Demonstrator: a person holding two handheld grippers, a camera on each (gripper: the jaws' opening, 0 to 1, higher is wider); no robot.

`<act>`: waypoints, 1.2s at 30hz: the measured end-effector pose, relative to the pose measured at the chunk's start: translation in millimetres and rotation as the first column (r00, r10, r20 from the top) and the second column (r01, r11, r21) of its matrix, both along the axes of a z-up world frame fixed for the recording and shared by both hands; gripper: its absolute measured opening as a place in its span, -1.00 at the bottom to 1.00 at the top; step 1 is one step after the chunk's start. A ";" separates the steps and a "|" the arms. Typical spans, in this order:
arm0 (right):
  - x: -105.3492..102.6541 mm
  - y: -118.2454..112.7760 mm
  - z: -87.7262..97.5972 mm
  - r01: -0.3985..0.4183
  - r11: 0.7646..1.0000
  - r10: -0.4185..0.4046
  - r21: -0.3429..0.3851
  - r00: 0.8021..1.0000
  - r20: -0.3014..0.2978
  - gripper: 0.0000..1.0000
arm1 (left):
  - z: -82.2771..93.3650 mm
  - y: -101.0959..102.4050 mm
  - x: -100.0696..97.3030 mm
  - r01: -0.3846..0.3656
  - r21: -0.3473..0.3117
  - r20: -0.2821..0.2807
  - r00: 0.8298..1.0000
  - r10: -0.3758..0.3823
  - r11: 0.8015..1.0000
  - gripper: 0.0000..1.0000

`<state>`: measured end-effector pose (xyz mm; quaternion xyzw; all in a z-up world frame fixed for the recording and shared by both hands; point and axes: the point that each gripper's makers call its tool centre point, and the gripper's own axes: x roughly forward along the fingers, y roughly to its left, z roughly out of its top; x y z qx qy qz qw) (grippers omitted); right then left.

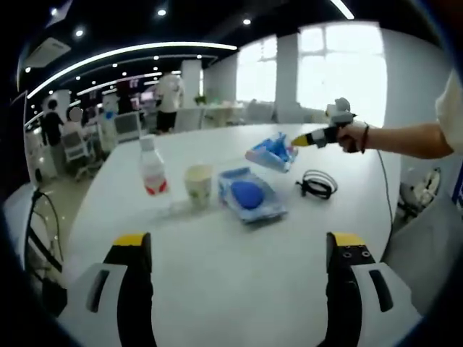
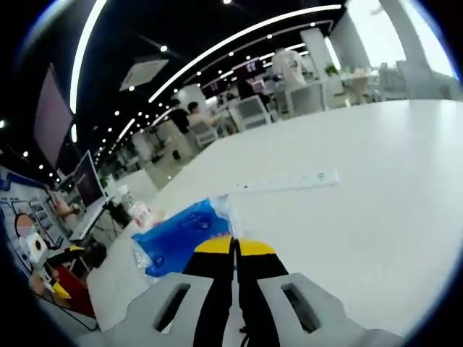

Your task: Arrange the tabletop items into an orderly group along one side of the table until the central work area is clear of visible clutter.

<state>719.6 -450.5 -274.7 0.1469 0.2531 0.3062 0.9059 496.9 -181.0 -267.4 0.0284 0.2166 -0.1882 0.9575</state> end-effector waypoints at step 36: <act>30.5 -141.4 -67.1 0.350 0.928 -0.362 -0.125 0.929 -0.082 -0.98 | -22.6 13.2 -0.5 -0.036 0.048 -0.079 0.996 0.040 0.998 0.95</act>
